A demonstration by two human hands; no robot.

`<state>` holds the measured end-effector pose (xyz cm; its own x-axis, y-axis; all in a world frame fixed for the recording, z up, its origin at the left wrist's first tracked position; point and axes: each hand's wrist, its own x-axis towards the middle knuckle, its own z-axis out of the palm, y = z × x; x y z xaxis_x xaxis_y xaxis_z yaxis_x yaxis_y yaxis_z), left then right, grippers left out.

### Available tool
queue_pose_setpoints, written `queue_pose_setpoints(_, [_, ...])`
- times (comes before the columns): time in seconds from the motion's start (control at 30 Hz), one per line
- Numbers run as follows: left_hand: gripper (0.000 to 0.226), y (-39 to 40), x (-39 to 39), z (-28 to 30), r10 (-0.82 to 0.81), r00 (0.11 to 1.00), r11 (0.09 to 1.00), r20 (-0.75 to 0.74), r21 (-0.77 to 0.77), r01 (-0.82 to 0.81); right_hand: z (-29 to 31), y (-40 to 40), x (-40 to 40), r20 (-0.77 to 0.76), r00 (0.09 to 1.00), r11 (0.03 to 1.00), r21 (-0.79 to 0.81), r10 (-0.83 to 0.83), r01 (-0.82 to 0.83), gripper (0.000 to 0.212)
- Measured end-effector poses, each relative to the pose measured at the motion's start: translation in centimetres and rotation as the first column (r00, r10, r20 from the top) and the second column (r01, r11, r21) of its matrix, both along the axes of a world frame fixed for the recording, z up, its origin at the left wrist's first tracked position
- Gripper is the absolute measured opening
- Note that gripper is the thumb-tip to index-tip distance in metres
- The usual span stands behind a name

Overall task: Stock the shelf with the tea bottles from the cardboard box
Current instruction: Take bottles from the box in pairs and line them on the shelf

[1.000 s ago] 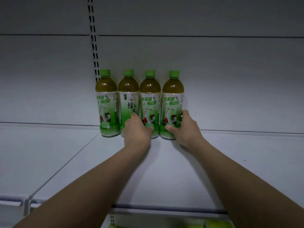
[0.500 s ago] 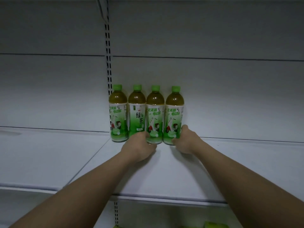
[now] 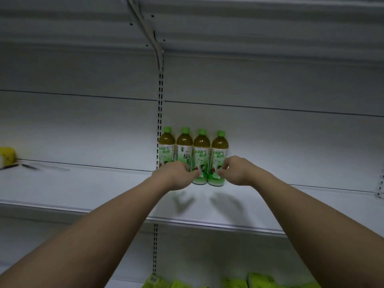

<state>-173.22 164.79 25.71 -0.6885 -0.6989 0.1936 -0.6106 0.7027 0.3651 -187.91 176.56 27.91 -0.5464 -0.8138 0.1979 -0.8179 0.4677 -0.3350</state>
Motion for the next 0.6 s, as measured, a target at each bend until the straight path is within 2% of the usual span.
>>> queue_pose_setpoints(0.17, [0.067,2.9,3.4,-0.2,-0.02,0.995,1.0,-0.099,-0.01,0.019,0.1,2.9,3.8,-0.032,0.998,0.998,-0.039,0.053,-0.054,0.033])
queue_pose_setpoints(0.3, [0.056,6.8,7.2,-2.7,-0.06,0.966,0.994,-0.25,0.079,0.082,-2.7,6.5,7.5,0.001,0.993,0.985,-0.132,0.115,-0.113,0.029])
queue_pose_setpoints(0.43, [0.045,10.4,11.1,-7.9,-0.004,0.929,0.96,-0.369,0.259,0.107,-8.4,10.1,10.7,0.211,0.965,0.967,-0.231,0.159,-0.109,0.024])
queue_pose_setpoints(0.6, [0.035,12.9,13.8,-17.3,0.117,0.935,0.907,-0.334,0.419,0.036,-17.8,11.8,13.4,0.436,0.89,0.973,-0.23,0.13,-0.029,0.021])
